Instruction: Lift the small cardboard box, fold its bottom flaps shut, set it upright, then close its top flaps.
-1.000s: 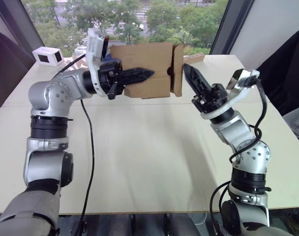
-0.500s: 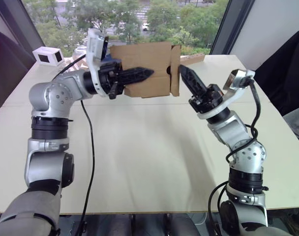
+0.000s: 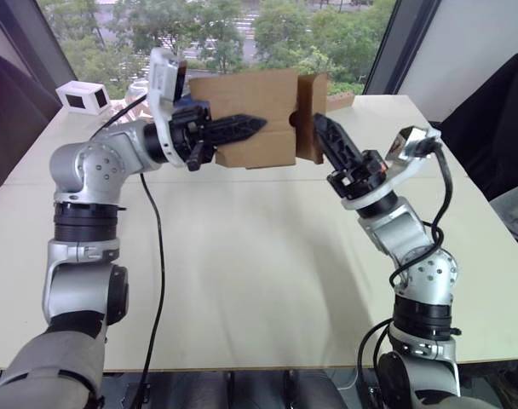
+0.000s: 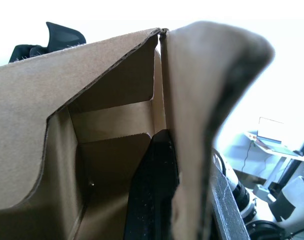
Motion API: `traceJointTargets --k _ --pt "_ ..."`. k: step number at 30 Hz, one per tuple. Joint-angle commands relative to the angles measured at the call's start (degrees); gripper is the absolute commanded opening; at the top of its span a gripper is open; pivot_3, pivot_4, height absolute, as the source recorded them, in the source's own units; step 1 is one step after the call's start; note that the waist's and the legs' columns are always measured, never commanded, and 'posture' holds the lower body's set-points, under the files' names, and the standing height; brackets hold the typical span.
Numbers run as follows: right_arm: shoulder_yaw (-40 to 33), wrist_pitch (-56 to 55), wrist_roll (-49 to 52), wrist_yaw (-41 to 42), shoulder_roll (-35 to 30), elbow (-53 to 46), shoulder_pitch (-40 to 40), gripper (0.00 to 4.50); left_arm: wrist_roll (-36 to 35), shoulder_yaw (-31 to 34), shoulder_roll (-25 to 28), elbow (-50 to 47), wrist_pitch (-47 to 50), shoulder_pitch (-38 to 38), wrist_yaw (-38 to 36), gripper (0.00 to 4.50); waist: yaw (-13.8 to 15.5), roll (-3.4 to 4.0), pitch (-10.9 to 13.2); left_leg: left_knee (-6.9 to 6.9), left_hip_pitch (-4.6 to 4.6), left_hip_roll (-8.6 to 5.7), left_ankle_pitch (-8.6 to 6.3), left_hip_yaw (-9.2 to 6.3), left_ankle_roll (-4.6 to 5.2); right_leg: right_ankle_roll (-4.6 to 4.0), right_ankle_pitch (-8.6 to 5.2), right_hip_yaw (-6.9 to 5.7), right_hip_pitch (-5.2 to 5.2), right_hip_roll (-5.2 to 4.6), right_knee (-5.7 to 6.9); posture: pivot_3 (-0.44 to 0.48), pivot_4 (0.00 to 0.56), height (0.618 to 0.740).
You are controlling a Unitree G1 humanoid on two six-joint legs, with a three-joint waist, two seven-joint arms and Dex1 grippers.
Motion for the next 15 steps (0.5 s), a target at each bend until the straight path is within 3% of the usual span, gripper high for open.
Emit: traceJointTargets --k 1,3,15 --pt "-0.01 -0.97 0.48 -0.06 1.02 -0.69 -0.67 1.16 -1.35 1.81 0.38 -2.01 -0.15 -0.17 0.18 0.00 0.00 0.00 0.00 0.00 0.00 0.00 0.00 0.00 0.00 0.00 0.00 0.00 0.00 0.00 0.00 0.000 0.150 0.740" --pt "0.00 -1.38 0.38 -0.35 1.64 -0.51 -0.82 0.38 -1.46 1.83 0.20 -2.05 -0.18 -0.20 0.36 0.00 0.00 0.00 0.00 0.00 0.00 0.00 0.00 0.00 0.00 0.00 0.00 0.00 0.00 0.00 0.00 0.000 0.150 0.740" --pt "1.61 -2.95 -1.08 -1.40 3.51 -2.01 -0.96 0.38 -1.96 1.98 -1.28 -2.28 -0.37 0.00 1.70 0.00 -0.01 0.00 0.00 0.00 0.00 0.00 0.00 0.00 0.00 0.00 0.00 0.00 -0.01 0.00 0.01 0.000 0.150 0.740"
